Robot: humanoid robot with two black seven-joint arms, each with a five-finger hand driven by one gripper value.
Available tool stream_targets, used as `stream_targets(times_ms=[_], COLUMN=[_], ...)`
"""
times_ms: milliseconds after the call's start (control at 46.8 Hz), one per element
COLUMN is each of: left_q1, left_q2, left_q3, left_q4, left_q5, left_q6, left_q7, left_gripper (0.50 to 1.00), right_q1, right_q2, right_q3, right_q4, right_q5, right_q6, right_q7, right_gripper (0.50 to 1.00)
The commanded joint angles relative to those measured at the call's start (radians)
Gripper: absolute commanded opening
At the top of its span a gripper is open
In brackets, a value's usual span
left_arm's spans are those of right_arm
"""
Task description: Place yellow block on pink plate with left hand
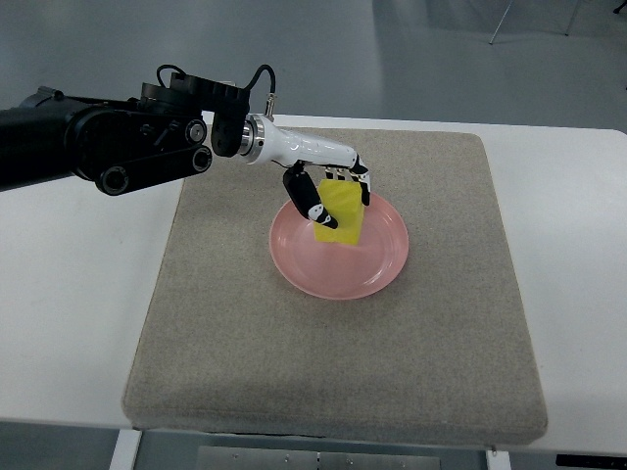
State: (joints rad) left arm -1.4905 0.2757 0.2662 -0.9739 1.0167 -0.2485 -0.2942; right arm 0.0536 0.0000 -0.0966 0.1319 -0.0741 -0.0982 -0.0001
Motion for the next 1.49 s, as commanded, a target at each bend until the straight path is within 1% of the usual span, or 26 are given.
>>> stream_targets(times_ms=[0, 107, 278, 427, 470, 512, 577, 662, 726, 790, 854, 897, 918, 1004, 1046, 1217, 1367, 1473], left_q1=[0.004, 0.019, 0.03, 0.032, 0.033, 0.035, 0.036, 0.038, 0.042, 0.049, 0.05, 0.05, 0.05, 0.05, 0.05, 0.049, 0.046, 0.044], left_q2=[-0.001, -0.007, -0.01, -0.009, -0.01, -0.01, -0.009, -0.01, -0.01, -0.01, -0.01, -0.01, -0.01, -0.01, -0.01, -0.009, -0.003, 0.008], left_q3=[-0.001, 0.001, 0.001, 0.001, 0.001, 0.001, 0.001, -0.001, -0.001, -0.001, -0.001, -0.001, -0.001, -0.001, -0.001, -0.002, -0.018, -0.042], left_q4=[0.0, 0.001, 0.006, 0.017, 0.021, 0.021, 0.021, 0.021, 0.021, 0.021, 0.021, 0.021, 0.02, 0.02, 0.02, 0.02, 0.024, 0.052], left_q5=[0.031, 0.036, 0.036, 0.036, 0.036, 0.036, 0.036, 0.034, 0.034, 0.034, 0.034, 0.033, 0.033, 0.033, 0.031, 0.026, 0.019, 0.019], left_q6=[0.0, 0.0, 0.002, 0.006, 0.012, 0.02, 0.026, 0.028, 0.029, 0.029, 0.029, 0.029, 0.028, 0.028, 0.028, 0.028, 0.025, 0.021], left_q7=[0.0, 0.0, 0.0, 0.0, 0.0, 0.0, 0.0, 0.0, 0.0, 0.0, 0.0, -0.002, -0.002, -0.002, -0.002, -0.002, -0.002, -0.003], left_gripper=[0.623, 0.626, 0.66, 0.709, 0.737, 0.743, 0.769, 0.776, 0.806, 0.812, 0.85, 0.861, 0.878, 0.896, 0.919, 0.93, 0.956, 0.956], right_q1=[0.0, -0.001, 0.0, 0.0, 0.0, -0.001, -0.001, 0.0, 0.0, 0.0, -0.001, 0.0, -0.001, 0.0, 0.0, 0.0, 0.0, 0.0], right_q2=[0.0, 0.0, 0.0, 0.0, 0.0, 0.0, 0.0, 0.0, 0.0, 0.0, 0.0, 0.0, 0.0, 0.0, 0.0, 0.0, 0.0, 0.0], right_q3=[0.0, 0.0, 0.0, 0.0, 0.0, 0.0, 0.0, 0.0, 0.0, 0.0, 0.0, 0.0, 0.0, 0.0, 0.0, 0.0, 0.0, 0.0], right_q4=[0.0, 0.0, 0.0, 0.0, 0.0, 0.0, 0.0, 0.0, 0.0, 0.0, 0.0, 0.0, 0.0, 0.0, 0.0, 0.0, 0.0, 0.0], right_q5=[-0.001, -0.001, -0.001, 0.0, 0.0, 0.0, 0.0, 0.0, -0.001, 0.0, 0.0, 0.0, 0.0, 0.0, 0.0, 0.0, 0.0, 0.0], right_q6=[0.0, 0.0, 0.0, 0.0, 0.0, 0.0, 0.0, 0.0, 0.0, 0.0, 0.0, 0.0, 0.0, 0.0, 0.0, 0.0, 0.0, 0.0], right_q7=[0.0, 0.0, 0.0, 0.0, 0.0, 0.0, 0.0, 0.0, 0.0, 0.0, 0.0, 0.0, 0.0, 0.0, 0.0, 0.0, 0.0, 0.0], right_gripper=[0.924, 0.924, 0.924, 0.924, 0.924, 0.924, 0.924, 0.924, 0.924, 0.924, 0.924, 0.924, 0.924, 0.924, 0.924, 0.924, 0.924, 0.924])
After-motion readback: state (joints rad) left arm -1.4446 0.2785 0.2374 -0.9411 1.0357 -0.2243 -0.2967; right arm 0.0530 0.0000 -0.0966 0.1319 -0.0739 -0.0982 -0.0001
